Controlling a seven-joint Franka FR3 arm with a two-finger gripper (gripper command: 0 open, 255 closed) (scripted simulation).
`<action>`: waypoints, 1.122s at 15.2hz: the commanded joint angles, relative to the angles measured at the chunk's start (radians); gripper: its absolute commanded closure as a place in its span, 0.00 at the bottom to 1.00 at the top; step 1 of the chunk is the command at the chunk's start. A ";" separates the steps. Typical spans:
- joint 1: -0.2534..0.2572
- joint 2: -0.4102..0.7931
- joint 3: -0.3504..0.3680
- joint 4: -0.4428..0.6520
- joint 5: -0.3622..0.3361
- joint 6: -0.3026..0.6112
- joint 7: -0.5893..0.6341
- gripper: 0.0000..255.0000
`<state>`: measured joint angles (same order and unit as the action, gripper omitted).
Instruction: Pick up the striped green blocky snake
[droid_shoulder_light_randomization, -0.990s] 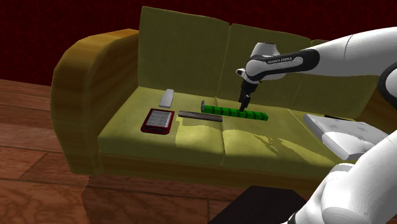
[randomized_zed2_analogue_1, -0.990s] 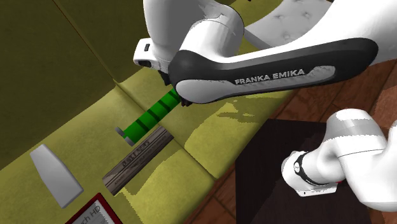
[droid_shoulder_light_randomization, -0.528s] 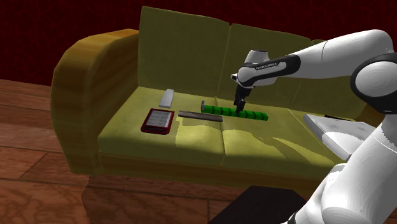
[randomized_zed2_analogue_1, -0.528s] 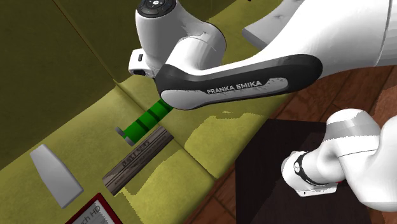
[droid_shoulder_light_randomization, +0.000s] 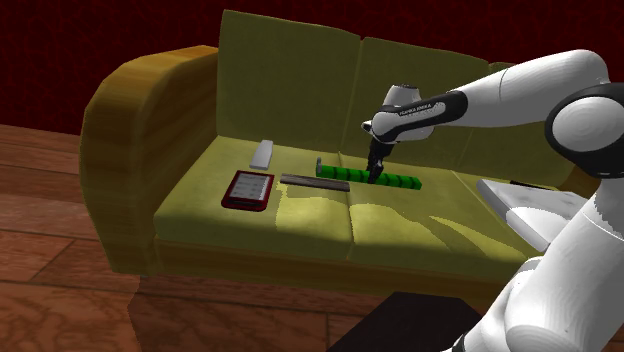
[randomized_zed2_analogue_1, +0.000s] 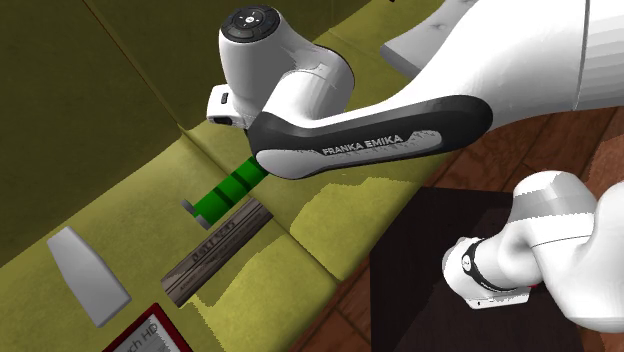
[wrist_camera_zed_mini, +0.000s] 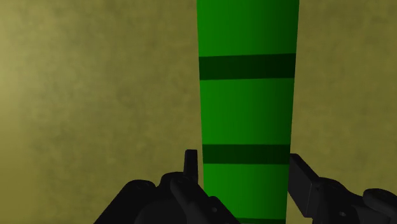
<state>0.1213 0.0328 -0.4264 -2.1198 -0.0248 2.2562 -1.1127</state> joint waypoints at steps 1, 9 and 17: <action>0.000 0.001 0.000 -0.001 0.000 0.001 0.000 1.00; 0.001 -0.015 0.001 0.023 -0.008 -0.039 0.006 1.00; 0.004 -0.054 0.003 0.092 -0.025 -0.144 0.015 1.00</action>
<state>0.1255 -0.0210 -0.4229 -2.0410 -0.0497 2.1261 -1.0962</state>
